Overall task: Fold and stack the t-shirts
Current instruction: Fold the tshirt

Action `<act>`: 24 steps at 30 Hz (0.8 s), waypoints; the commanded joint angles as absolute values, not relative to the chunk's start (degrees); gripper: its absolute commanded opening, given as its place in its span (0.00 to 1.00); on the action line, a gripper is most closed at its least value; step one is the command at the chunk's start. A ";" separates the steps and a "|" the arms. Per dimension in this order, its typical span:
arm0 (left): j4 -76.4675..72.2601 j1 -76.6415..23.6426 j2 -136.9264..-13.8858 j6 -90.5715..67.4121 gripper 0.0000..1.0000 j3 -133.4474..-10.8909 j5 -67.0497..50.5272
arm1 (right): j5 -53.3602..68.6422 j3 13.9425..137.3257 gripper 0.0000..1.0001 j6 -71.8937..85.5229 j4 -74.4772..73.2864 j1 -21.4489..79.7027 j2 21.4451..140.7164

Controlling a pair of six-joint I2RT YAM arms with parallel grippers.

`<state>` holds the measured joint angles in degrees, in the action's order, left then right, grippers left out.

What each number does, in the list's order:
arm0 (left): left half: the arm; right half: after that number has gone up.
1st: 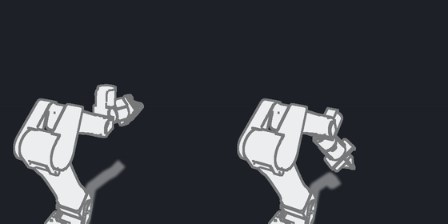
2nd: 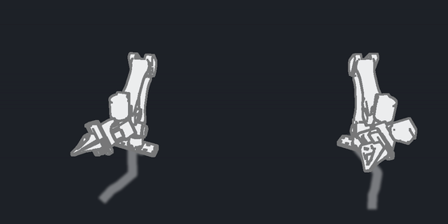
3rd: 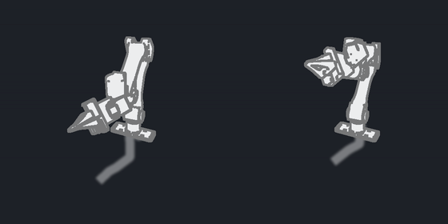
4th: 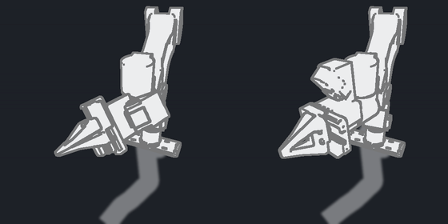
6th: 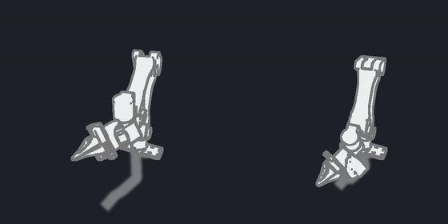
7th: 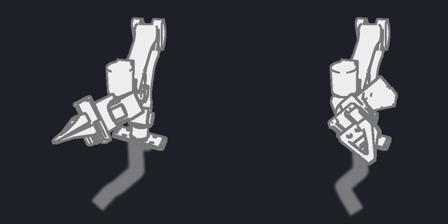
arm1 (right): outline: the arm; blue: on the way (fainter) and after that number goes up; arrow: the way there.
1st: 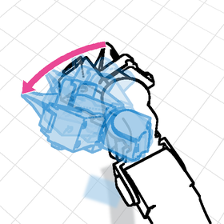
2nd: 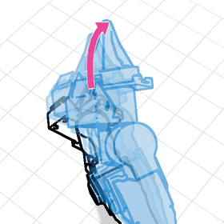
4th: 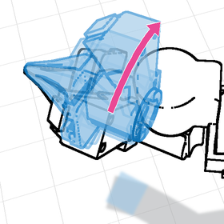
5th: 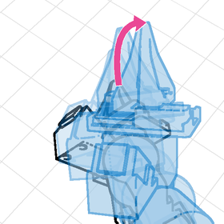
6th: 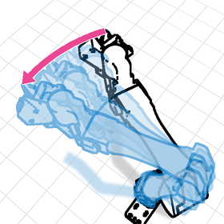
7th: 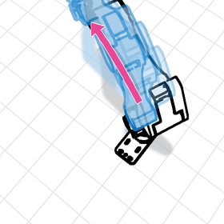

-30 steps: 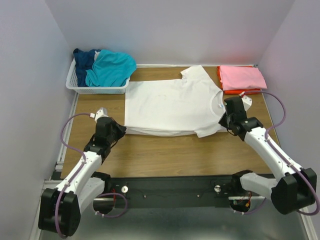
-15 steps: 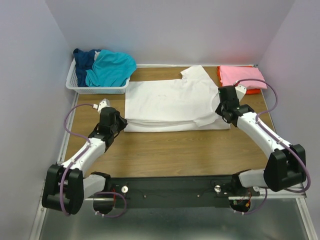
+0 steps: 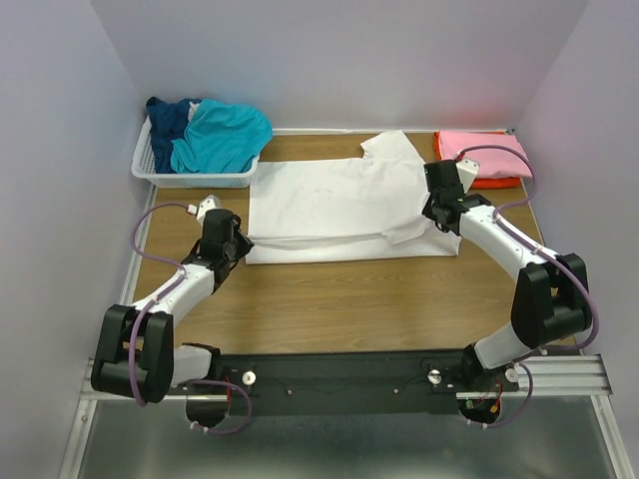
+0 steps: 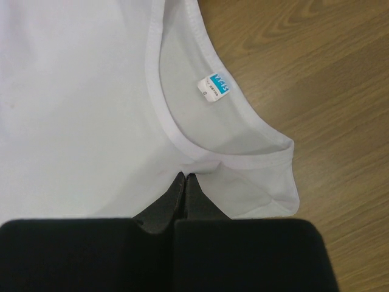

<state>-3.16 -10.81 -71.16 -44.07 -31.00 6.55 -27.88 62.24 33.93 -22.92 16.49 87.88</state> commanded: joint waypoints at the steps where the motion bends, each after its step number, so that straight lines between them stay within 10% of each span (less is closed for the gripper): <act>1: -4.75 -10.28 -73.91 -42.28 0.00 -33.39 8.35 | -31.11 64.42 0.01 33.22 -20.92 16.26 90.34; 17: -5.63 -9.76 -80.95 -42.54 0.00 -36.21 10.37 | -32.08 68.99 0.06 32.61 -18.46 15.82 100.01; 21: -4.66 -9.58 -81.12 -43.24 0.45 -38.48 11.34 | -31.46 71.27 0.14 32.17 -17.76 15.64 102.30; 24: -2.91 -9.58 -79.81 -42.45 0.94 -40.77 10.46 | -29.36 71.98 0.82 31.46 -17.84 15.64 102.48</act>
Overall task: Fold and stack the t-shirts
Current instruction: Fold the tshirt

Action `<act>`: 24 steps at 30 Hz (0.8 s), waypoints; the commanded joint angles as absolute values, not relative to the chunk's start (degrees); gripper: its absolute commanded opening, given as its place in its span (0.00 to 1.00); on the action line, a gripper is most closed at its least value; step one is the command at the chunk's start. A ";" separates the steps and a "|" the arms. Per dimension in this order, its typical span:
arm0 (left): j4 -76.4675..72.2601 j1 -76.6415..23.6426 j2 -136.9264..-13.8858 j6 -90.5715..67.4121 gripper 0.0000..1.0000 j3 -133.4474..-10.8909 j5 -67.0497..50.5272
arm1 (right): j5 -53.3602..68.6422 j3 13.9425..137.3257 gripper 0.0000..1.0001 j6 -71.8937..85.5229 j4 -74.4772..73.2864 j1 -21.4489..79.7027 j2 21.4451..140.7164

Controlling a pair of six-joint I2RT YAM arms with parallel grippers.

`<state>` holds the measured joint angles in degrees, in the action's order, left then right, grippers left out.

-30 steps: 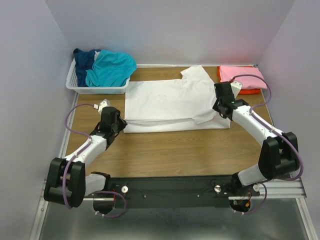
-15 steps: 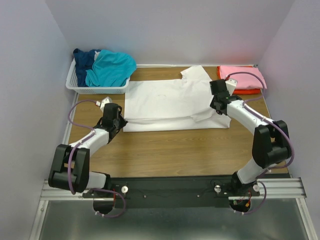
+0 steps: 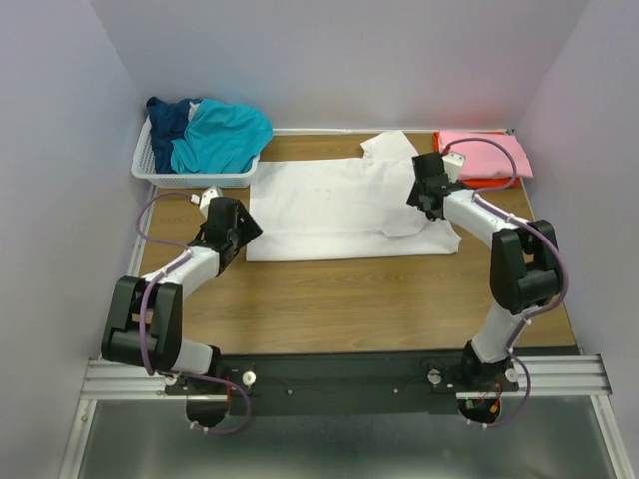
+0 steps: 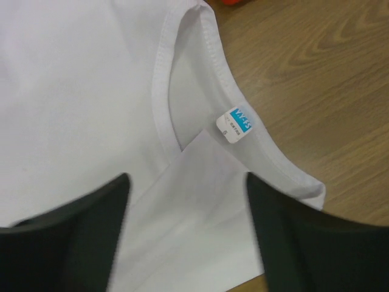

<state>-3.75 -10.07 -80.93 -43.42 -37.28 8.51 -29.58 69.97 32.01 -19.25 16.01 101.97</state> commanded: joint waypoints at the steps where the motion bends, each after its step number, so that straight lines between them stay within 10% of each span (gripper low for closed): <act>1: -1.51 -9.58 -78.24 -42.28 0.98 -41.13 10.20 | -28.92 71.63 1.00 31.90 -17.84 15.73 100.91; 11: -4.12 -10.89 -65.83 -43.33 0.99 -32.26 2.21 | -11.91 57.67 1.00 32.87 -17.23 15.64 87.54; 24: -13.18 -18.19 -78.13 -42.01 0.99 -33.30 -2.55 | 5.98 52.47 1.00 34.80 -4.31 16.44 93.51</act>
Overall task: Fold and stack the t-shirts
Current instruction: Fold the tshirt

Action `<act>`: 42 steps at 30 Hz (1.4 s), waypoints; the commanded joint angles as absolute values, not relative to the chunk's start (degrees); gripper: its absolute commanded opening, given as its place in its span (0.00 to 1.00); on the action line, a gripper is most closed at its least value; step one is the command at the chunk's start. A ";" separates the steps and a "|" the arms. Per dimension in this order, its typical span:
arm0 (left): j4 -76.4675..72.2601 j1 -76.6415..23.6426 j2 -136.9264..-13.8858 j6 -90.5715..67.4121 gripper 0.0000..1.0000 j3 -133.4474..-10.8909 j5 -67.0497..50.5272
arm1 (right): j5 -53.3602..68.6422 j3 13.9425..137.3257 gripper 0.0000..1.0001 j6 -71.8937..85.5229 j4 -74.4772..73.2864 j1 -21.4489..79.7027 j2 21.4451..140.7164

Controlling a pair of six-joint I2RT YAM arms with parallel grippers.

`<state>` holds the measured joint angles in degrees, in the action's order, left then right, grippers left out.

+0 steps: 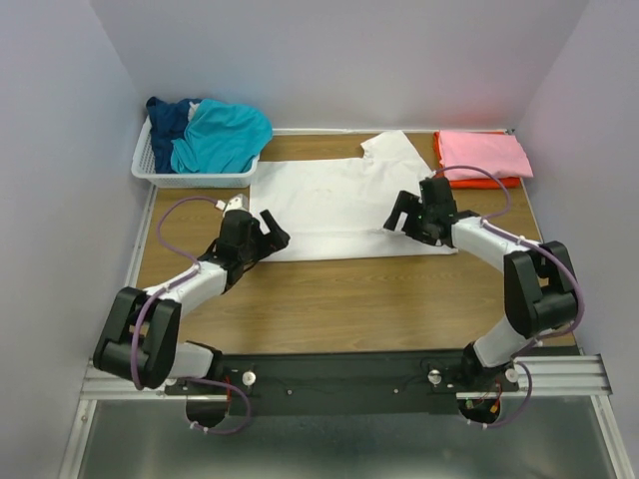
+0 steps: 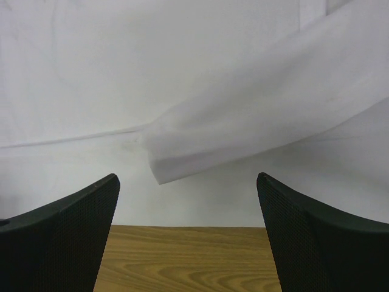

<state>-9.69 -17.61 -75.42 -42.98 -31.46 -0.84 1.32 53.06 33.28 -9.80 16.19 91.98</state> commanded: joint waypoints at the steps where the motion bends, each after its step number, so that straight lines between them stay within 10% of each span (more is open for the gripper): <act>1: -13.27 -18.19 -79.70 -41.92 0.99 -33.48 -2.20 | 5.80 52.73 1.00 34.80 -4.31 16.35 94.47; 18: -14.41 -18.19 -86.66 -40.52 0.98 -33.22 -3.34 | 1.59 47.91 0.97 41.31 -0.54 16.52 94.13; 31: -12.83 -18.19 -84.03 -40.43 0.98 -31.82 -3.52 | -3.60 51.68 0.77 41.83 1.14 16.52 97.64; 42: -12.39 -18.19 -83.50 -40.17 0.99 -31.38 -3.87 | -4.57 52.47 0.30 42.72 1.67 16.52 98.44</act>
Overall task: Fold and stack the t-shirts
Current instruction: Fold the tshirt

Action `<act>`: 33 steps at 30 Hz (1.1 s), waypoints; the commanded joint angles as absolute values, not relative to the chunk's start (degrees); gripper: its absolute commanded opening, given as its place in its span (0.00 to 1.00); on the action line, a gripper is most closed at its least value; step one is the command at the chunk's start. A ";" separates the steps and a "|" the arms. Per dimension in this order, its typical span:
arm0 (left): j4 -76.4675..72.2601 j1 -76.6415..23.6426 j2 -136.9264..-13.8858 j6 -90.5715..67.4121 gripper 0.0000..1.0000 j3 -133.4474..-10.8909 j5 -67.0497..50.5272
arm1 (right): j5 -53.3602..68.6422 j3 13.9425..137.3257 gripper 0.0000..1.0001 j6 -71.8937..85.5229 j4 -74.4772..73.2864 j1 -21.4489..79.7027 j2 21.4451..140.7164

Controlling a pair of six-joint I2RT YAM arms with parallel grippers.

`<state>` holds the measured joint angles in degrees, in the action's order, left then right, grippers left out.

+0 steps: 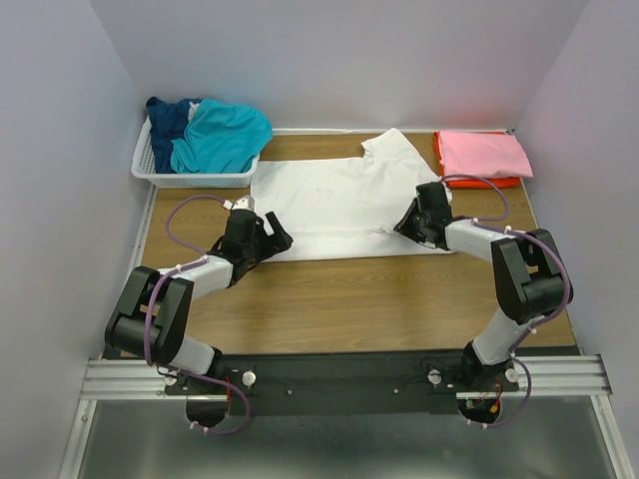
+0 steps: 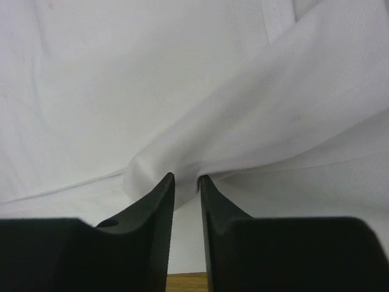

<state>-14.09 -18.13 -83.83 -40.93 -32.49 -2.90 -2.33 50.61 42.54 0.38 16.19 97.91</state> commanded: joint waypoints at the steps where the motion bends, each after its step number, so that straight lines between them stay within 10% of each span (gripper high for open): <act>1: -12.39 -18.19 -83.50 -40.17 0.98 -31.46 -3.87 | -4.74 52.64 0.28 42.54 1.58 16.52 98.35; 7: -12.39 -18.28 -83.67 -39.99 0.98 -31.46 -4.04 | -5.01 54.66 0.03 40.96 1.67 16.61 99.14; 16: -12.04 -18.19 -83.85 -39.64 0.99 -31.64 -4.48 | -5.01 59.32 0.01 38.06 1.58 16.52 102.92; 30: -11.16 -18.19 -84.64 -39.20 0.98 -32.17 -5.19 | -3.52 69.61 0.13 32.97 0.79 16.52 111.09; 33: -11.07 -18.19 -84.90 -39.02 0.99 -32.26 -5.36 | -3.16 70.31 0.43 30.59 0.27 16.44 108.82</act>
